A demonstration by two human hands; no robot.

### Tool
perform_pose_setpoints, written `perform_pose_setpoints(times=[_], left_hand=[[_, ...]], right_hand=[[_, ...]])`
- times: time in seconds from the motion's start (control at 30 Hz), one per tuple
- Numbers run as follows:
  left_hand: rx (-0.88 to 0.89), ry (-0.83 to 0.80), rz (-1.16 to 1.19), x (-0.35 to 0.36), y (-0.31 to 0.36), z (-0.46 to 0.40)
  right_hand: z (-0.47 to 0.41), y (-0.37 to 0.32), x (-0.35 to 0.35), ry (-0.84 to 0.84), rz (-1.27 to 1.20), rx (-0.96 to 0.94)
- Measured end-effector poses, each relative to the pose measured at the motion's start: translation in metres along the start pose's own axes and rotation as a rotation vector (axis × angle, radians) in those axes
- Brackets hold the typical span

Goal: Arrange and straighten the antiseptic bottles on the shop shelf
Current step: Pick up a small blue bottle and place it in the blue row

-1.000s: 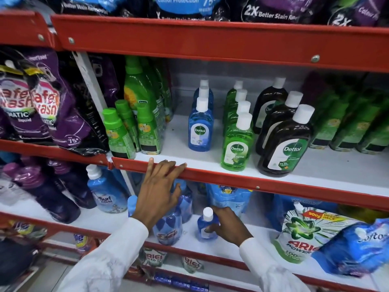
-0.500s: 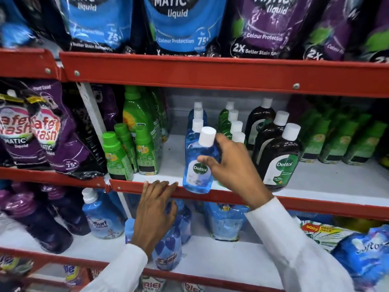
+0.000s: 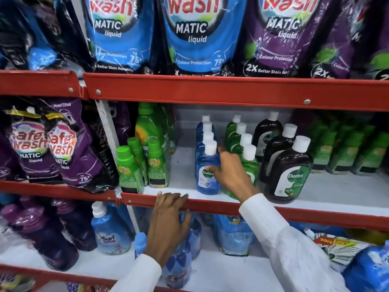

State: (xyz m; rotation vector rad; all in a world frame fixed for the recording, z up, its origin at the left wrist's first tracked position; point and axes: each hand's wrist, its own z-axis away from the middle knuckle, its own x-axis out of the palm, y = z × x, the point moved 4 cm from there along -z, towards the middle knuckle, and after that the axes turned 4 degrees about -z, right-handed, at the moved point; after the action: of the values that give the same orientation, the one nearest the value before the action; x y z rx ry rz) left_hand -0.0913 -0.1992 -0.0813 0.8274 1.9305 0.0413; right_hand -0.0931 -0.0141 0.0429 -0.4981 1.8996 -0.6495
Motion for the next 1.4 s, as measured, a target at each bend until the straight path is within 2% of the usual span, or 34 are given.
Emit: perform_pose_setpoints(times=[0.1, 0.27, 0.4, 0.57, 0.73, 1.3, 1.4], left_hand=[[-0.059, 0.016, 0.139, -0.009, 0.007, -0.018], [-0.13, -0.052, 0.358, -0.002, 0.016, -0.058], [-0.152, -0.173, 0.522, 0.013, 0.024, -0.081], [-0.126, -0.156, 0.501, 0.017, 0.021, -0.086], [-0.137, -0.112, 0.519, 0.015, 0.01, -0.081], [-0.147, -0.133, 0.544, 0.014, 0.005, -0.079], [-0.192, -0.033, 0.51, 0.011, 0.005, -0.07]], right_hand=[[0.017, 0.0, 0.004, 0.092, -0.034, -0.026], [0.053, 0.011, 0.025, 0.24, -0.101, 0.005], [0.059, 0.024, 0.049, 0.229, -0.141, 0.088], [0.049, 0.042, 0.058, 0.206, -0.153, 0.194], [0.048, 0.046, 0.057, 0.226, -0.205, 0.153], [0.05, 0.047, 0.05, 0.318, -0.278, 0.134], [0.056, 0.05, 0.046, 0.333, -0.303, 0.117]])
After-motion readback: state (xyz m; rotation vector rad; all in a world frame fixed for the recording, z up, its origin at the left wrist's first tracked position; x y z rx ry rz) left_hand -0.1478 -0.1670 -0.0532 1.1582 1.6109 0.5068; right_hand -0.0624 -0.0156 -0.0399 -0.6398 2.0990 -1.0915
